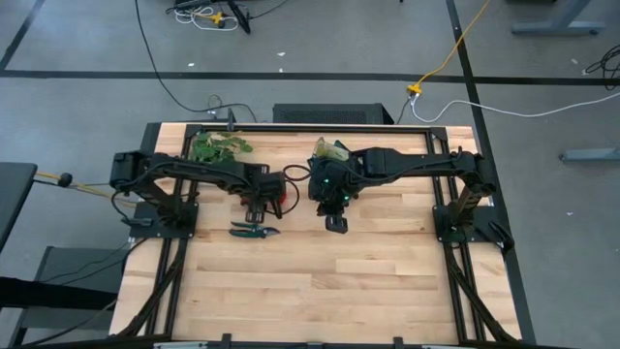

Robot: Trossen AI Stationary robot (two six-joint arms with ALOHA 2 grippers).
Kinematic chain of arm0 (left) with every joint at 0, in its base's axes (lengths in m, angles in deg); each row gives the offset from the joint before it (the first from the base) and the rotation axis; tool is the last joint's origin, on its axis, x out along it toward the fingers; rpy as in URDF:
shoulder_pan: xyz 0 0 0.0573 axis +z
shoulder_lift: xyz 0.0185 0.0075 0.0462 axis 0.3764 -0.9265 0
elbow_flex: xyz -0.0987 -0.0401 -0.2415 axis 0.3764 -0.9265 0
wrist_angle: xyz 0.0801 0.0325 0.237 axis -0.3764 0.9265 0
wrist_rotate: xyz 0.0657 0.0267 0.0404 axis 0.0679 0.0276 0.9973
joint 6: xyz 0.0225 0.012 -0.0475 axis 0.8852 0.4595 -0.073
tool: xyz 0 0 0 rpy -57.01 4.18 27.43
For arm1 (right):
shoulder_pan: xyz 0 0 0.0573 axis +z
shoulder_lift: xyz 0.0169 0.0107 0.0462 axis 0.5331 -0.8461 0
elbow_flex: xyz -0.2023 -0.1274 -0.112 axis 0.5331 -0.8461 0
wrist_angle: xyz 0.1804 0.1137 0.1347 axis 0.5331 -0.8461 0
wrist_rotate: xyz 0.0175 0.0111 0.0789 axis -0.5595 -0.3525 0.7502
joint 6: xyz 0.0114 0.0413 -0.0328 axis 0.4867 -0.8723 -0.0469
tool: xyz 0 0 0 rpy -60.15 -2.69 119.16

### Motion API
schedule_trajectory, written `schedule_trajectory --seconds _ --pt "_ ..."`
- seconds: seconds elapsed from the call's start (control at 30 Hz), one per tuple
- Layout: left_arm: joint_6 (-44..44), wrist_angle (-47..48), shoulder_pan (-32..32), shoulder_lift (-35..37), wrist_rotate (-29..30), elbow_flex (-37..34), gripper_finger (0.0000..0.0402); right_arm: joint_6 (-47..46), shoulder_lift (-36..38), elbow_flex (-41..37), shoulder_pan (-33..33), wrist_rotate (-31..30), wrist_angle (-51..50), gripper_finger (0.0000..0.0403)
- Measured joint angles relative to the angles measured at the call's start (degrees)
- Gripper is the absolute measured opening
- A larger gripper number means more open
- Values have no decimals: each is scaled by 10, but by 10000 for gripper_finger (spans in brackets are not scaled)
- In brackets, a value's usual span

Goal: Pick & Place Garden tools in Gardening bag
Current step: Put the red gloves into the patterned white gardening bag

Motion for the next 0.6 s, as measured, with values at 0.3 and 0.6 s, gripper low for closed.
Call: schedule_trajectory --seconds 0.3,0.6 --pt "-7 -11 12 -44 -1 0 225 1 0 0 0 0 0 49" --pt "-19 -24 33 -76 2 0 204 4 0 0 3 0 0 49"
